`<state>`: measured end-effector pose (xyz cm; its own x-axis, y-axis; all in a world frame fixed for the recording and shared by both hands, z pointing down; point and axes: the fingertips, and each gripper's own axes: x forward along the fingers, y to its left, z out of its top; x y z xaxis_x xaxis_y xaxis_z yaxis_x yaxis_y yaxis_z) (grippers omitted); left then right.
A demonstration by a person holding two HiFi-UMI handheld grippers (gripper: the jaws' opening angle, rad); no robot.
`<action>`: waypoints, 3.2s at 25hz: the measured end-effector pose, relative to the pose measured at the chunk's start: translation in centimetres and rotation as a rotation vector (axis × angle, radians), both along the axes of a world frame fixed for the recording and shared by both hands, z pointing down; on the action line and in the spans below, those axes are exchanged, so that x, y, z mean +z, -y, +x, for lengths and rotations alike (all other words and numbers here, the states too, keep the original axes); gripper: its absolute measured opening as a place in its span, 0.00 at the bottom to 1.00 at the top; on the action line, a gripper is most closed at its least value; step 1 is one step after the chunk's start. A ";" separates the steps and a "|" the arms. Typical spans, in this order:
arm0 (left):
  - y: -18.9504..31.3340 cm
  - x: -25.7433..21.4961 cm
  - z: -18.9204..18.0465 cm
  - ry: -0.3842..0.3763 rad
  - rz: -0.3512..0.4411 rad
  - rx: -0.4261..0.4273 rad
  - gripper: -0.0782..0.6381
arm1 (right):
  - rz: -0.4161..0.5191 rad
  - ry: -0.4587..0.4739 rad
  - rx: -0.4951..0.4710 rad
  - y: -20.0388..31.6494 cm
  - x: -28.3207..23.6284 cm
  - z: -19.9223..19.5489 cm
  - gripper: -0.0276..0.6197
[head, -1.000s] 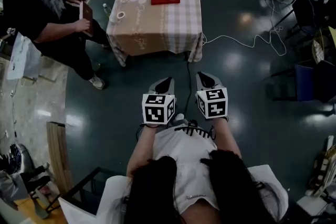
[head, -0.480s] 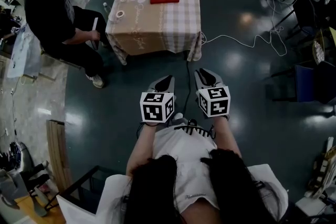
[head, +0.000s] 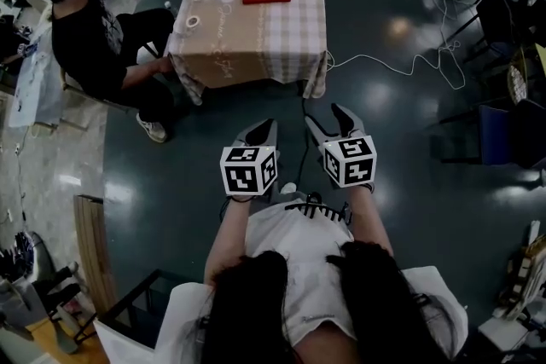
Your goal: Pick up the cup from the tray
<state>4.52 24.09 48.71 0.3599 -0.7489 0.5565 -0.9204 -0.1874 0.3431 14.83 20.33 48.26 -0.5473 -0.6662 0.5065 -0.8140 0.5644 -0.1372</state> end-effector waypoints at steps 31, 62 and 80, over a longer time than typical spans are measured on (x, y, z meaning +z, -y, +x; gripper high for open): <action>22.2 -0.4 -9.1 -0.014 -0.015 0.071 0.12 | -0.058 -0.041 0.072 20.4 0.0 -8.2 0.49; 33.2 0.6 -14.3 0.017 -0.050 0.101 0.12 | -0.110 -0.053 0.110 32.3 1.5 -12.4 0.56; 43.7 3.0 -14.1 0.009 -0.124 0.007 0.12 | -0.153 -0.110 0.001 45.5 4.5 -13.0 0.62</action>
